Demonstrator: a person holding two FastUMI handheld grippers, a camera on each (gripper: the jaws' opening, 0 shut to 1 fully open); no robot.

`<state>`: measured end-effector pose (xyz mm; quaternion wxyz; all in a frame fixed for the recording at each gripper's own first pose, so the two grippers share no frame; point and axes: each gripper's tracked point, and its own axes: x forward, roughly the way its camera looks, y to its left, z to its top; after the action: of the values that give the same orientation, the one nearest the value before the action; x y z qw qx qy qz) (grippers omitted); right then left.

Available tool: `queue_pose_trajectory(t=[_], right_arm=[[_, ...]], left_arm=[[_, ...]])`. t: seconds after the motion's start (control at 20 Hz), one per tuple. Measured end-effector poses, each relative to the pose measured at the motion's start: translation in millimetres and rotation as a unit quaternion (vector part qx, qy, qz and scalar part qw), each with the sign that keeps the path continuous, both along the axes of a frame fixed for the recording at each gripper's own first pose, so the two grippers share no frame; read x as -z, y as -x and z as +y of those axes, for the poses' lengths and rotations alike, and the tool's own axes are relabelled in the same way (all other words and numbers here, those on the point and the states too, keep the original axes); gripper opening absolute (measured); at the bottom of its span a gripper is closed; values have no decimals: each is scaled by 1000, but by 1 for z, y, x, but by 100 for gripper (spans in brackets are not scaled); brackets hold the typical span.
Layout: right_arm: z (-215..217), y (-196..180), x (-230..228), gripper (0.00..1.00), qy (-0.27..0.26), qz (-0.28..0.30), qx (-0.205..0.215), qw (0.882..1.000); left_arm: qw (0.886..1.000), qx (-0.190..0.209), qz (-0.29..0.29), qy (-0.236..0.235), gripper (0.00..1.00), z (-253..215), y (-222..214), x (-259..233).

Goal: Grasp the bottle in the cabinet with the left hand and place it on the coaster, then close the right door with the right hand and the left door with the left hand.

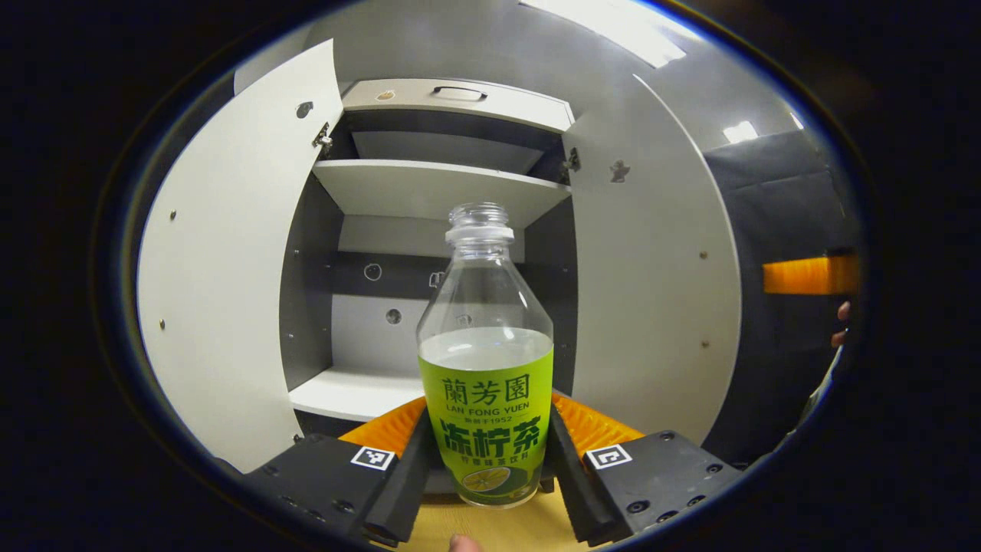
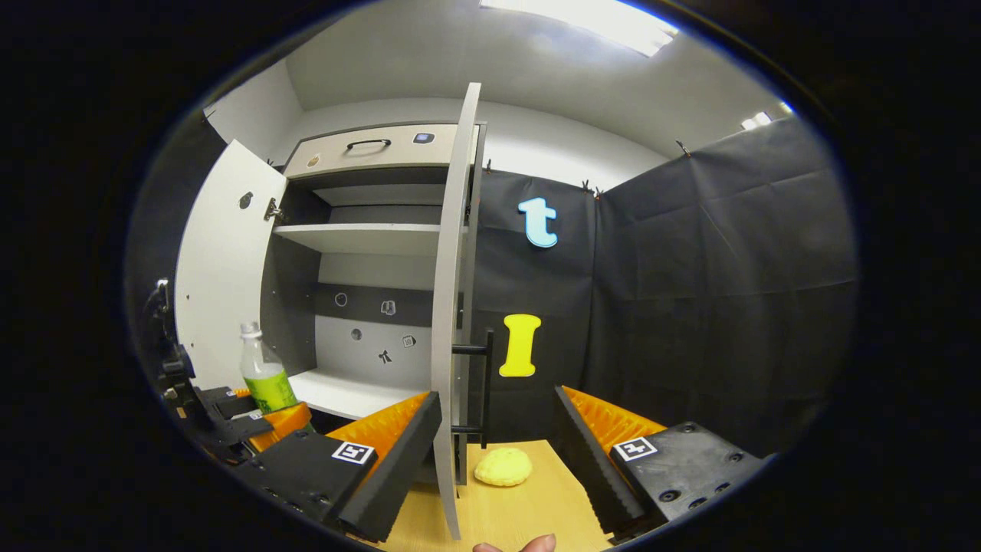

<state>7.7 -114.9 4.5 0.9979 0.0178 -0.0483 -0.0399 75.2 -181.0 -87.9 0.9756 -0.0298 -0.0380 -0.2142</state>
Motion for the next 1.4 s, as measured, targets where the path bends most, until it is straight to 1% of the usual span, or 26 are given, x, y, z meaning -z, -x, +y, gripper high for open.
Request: queue_pose_trajectory(t=[0.1, 0.15, 0.25, 0.4, 0.55, 0.7, 0.8, 0.9, 1.05, 1.4], right_arm=[[0, 6, -2, 97, 8, -2, 7, 1000], [1, 9, -3, 97, 9, -4, 8, 1000], [1, 14, -4, 97, 9, -4, 14, 1000], [4, 22, -4, 97, 18, -9, 15, 1000], [1, 33, -3, 97, 39, -24, 23, 999], [-3, 41, 3, 97, 55, -33, 33, 997], [-2, 46, 5, 97, 55, -31, 33, 997], [0, 47, 5, 97, 59, -31, 34, 997], [5, 48, 5, 97, 67, -32, 37, 997], [7, 46, 22, 97, 56, -16, 46, 997]], left_arm=[[999, 30, 9, 8, 76, 8, 18, 29], [999, 39, 18, 2, 76, 12, 25, 47], [998, 47, 39, -12, 76, 20, 38, 88], [996, 70, 60, -7, 76, 17, 64, 139], [994, 90, 60, -23, 76, 10, 84, 180], [992, 103, 59, -31, 76, 5, 91, 219], [991, 111, 63, -39, 76, 0, 91, 244], [990, 120, 61, -41, 77, -4, 90, 260], [990, 123, 62, -34, 77, -8, 85, 276], [987, 136, 76, -42, 77, -13, 81, 297]])
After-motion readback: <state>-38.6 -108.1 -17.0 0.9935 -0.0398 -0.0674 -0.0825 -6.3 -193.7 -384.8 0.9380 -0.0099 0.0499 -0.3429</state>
